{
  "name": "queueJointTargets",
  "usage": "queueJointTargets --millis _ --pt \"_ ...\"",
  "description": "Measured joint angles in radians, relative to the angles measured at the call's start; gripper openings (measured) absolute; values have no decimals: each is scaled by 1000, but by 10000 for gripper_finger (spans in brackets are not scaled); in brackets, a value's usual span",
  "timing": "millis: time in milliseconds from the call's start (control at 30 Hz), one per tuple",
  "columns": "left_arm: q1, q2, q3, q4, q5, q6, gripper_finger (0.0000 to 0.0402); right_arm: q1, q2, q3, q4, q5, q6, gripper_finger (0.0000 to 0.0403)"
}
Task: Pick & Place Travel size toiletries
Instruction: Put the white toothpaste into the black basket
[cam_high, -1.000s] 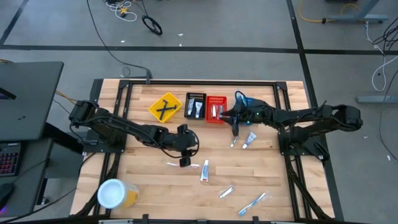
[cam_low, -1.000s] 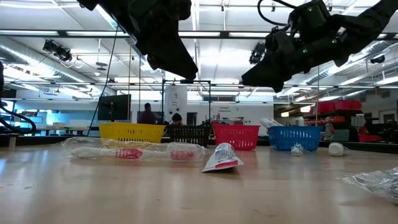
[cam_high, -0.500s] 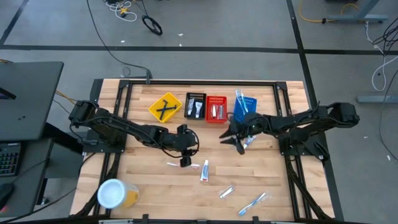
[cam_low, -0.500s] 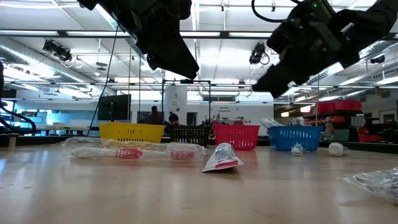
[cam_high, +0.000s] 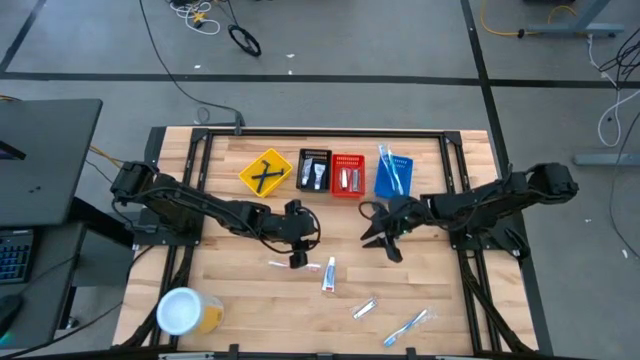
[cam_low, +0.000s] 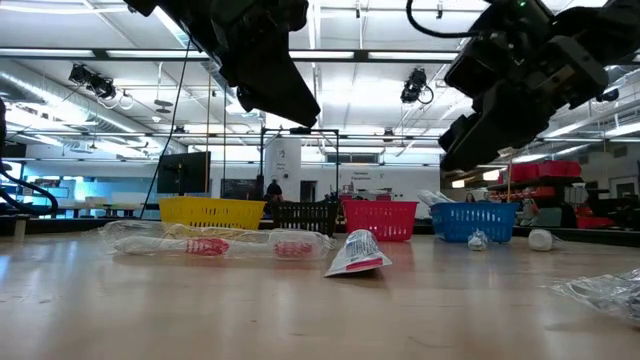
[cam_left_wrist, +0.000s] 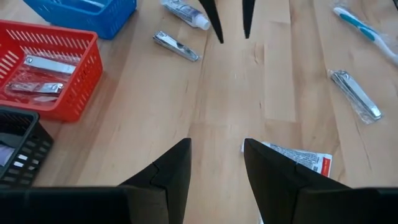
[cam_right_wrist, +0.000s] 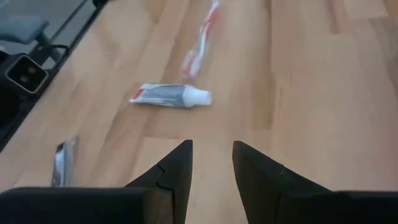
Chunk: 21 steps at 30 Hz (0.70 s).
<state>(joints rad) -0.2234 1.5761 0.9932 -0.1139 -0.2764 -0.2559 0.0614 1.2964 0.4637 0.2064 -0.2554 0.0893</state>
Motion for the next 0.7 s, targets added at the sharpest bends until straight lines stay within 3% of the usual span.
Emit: queueJointTargets --millis 467,700 --pt "0 0 0 0 32 36 155 76 0 0 63 1 -11 124" --pt "0 12 0 23 149 236 155 78 0 0 68 48 -11 124"
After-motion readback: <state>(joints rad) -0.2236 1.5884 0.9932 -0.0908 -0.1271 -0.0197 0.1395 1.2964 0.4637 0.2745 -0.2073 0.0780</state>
